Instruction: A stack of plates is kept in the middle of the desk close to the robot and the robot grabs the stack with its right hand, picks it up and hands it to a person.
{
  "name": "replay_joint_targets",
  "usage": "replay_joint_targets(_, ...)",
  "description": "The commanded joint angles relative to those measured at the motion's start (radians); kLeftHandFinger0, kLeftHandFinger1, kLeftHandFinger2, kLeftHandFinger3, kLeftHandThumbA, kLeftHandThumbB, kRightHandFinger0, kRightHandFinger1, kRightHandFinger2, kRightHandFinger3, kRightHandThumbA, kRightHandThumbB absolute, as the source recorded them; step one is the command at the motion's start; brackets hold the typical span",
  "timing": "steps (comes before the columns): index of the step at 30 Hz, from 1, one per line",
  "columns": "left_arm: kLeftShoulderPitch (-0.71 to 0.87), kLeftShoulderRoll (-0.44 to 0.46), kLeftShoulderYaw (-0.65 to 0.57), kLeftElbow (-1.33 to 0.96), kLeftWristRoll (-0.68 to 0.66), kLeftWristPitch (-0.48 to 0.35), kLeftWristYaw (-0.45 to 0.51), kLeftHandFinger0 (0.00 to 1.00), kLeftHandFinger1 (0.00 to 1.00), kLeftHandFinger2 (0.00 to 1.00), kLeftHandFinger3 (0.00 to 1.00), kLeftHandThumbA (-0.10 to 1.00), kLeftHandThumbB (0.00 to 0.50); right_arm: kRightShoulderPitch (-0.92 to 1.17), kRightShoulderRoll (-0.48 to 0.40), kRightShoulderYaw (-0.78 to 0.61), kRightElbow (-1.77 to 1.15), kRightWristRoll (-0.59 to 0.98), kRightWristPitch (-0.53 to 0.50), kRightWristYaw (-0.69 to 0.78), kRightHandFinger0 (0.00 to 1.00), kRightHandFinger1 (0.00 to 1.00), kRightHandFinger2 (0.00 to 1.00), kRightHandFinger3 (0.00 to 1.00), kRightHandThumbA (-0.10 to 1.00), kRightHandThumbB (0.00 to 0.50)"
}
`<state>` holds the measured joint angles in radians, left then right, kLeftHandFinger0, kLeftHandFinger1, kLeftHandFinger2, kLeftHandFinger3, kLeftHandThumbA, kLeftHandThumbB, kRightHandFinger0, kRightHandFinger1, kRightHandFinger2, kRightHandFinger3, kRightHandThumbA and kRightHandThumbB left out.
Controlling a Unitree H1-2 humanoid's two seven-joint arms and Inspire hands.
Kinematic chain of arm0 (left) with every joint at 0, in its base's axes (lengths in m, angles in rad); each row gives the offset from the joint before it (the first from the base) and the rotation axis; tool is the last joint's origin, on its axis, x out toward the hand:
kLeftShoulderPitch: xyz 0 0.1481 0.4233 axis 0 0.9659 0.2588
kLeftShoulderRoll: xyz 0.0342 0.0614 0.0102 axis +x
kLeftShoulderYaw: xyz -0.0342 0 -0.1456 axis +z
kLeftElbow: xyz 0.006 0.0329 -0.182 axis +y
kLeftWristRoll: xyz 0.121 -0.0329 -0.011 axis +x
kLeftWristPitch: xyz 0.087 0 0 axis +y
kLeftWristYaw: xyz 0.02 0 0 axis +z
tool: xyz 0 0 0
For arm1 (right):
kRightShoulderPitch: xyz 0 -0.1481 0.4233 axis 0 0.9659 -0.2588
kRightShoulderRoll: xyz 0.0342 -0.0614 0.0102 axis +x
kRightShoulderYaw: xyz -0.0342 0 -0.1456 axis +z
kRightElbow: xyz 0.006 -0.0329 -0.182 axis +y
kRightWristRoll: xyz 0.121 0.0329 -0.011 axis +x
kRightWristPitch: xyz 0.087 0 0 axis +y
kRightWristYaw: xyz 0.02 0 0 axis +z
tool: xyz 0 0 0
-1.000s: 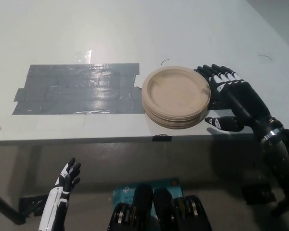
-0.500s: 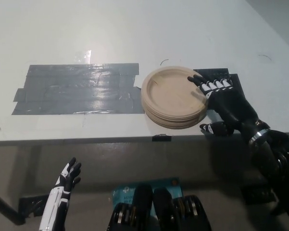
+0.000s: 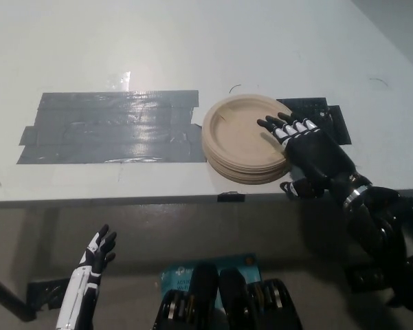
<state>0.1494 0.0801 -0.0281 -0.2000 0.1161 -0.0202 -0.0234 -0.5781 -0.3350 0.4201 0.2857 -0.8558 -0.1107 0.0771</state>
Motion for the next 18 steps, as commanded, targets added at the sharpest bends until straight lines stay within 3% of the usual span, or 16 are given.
replay_joint_targets(1, -0.007, 0.003, -0.002, -0.033, 0.004, -0.017, -0.001, 1.00, 1.00, 1.00, 1.00, 1.00, 0.000, -0.062, 0.015, 0.016, 0.017, -0.041, -0.033, -0.072, 1.00, 1.00, 1.00, 1.00, 0.91, 0.410)
replay_joint_targets(9, -0.004, 0.004, -0.002, -0.027, 0.005, -0.030, 0.000, 1.00, 1.00, 1.00, 1.00, 1.00, 0.000, -0.069, 0.027, 0.050, 0.044, -0.076, -0.033, -0.104, 1.00, 1.00, 1.00, 1.00, 0.95, 0.409)
replay_joint_targets(15, -0.006, 0.001, 0.001, -0.031, 0.004, -0.013, 0.003, 1.00, 1.00, 1.00, 1.00, 1.00, 0.000, -0.091, 0.036, 0.078, 0.109, -0.093, -0.049, -0.138, 1.00, 1.00, 1.00, 1.00, 0.92, 0.397)
replay_joint_targets(18, -0.009, 0.003, 0.003, -0.028, 0.004, -0.019, 0.004, 1.00, 1.00, 1.00, 1.00, 1.00, 0.000, -0.112, 0.040, 0.114, 0.169, -0.126, -0.061, -0.169, 1.00, 1.00, 1.00, 1.00, 0.84, 0.423)
